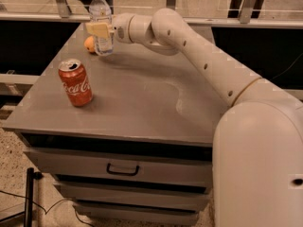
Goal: Move blue plastic bottle near orange
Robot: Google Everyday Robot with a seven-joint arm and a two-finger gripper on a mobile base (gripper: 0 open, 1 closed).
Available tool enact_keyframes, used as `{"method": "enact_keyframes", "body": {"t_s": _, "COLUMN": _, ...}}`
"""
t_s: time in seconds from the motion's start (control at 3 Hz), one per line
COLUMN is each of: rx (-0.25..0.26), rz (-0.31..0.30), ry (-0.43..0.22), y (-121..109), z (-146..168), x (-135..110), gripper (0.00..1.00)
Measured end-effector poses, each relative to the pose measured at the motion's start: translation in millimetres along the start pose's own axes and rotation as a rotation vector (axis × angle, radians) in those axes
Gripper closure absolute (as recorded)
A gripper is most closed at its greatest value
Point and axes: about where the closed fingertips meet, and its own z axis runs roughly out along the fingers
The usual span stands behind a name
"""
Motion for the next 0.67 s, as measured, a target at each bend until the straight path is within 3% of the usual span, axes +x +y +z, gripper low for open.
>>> {"method": "enact_keyframes", "body": {"t_s": 0.67, "rx": -0.026, "rz": 0.015, "ry": 0.022, "y": 13, "z": 11, "x": 21, "gripper": 1.0}}
